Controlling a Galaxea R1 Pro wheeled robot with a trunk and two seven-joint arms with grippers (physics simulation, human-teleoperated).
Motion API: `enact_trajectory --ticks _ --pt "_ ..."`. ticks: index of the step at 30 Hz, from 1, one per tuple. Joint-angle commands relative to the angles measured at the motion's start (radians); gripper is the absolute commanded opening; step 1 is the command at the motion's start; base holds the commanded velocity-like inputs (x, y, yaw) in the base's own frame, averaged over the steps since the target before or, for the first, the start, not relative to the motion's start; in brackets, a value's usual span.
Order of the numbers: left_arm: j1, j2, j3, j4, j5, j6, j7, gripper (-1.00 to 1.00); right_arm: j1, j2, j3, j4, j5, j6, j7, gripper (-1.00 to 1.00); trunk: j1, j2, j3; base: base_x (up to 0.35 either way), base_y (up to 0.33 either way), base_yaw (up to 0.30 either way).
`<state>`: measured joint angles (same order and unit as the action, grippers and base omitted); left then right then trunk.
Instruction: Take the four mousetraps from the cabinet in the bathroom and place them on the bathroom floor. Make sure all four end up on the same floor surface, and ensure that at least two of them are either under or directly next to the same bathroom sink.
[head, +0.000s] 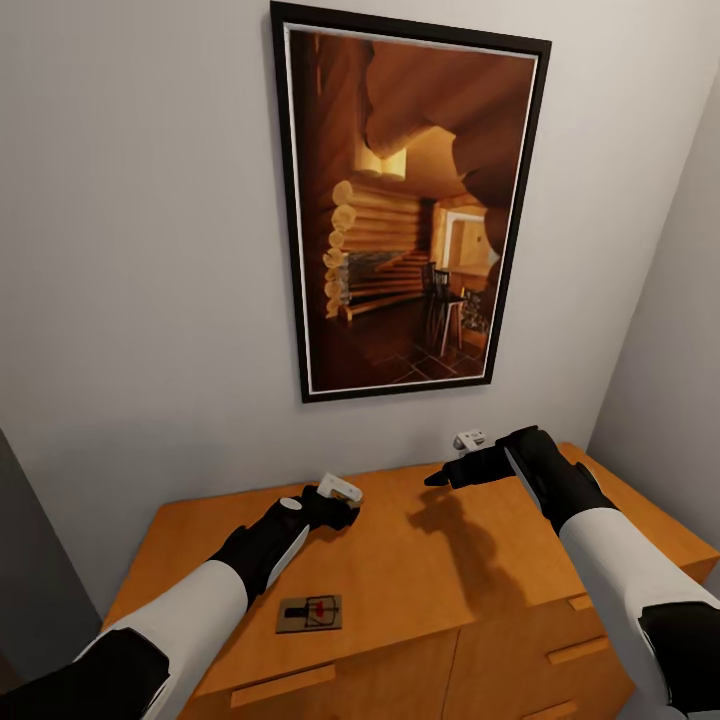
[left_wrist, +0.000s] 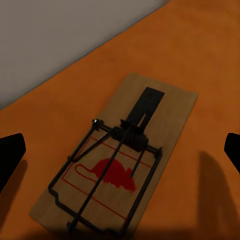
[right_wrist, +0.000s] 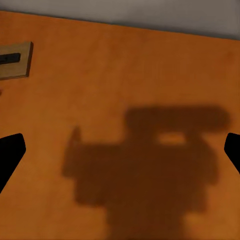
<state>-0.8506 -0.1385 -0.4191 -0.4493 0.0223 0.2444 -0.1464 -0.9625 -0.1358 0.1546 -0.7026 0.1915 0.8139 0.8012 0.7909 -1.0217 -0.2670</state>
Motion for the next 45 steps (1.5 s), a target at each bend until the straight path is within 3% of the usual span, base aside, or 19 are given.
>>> enact_trajectory --ticks 1,8,33,38,45 --pt "-0.001 0.000 -0.003 -0.001 0.002 0.006 -0.001 1.00 -0.001 -0.001 0.002 -0.001 0.011 0.001 0.009 1.00 0.004 -0.008 -0.005 0.000 0.000 0.000" --pt "-0.001 0.000 -0.003 0.000 0.002 0.006 -0.001 1.00 -0.001 -0.001 0.002 -0.001 0.012 0.001 0.010 1.00 0.031 -0.057 -0.027 0.000 0.000 0.000" --pt "-0.001 0.000 -0.003 0.000 0.002 0.006 -0.001 1.00 -0.001 -0.001 0.002 -0.001 0.013 0.001 0.009 1.00 0.031 -0.057 -0.027 0.000 0.000 0.000" --pt "-0.001 0.000 -0.003 0.000 0.002 0.006 -0.001 1.00 -0.001 -0.001 0.002 -0.001 0.012 0.001 0.009 1.00 0.050 -0.092 -0.042 0.000 0.000 0.000" --pt "-0.001 0.002 -0.003 0.000 0.002 0.007 -0.001 1.00 -0.001 -0.001 0.002 -0.001 0.012 0.001 0.009 1.00 0.050 -0.092 -0.042 0.000 0.000 0.000"
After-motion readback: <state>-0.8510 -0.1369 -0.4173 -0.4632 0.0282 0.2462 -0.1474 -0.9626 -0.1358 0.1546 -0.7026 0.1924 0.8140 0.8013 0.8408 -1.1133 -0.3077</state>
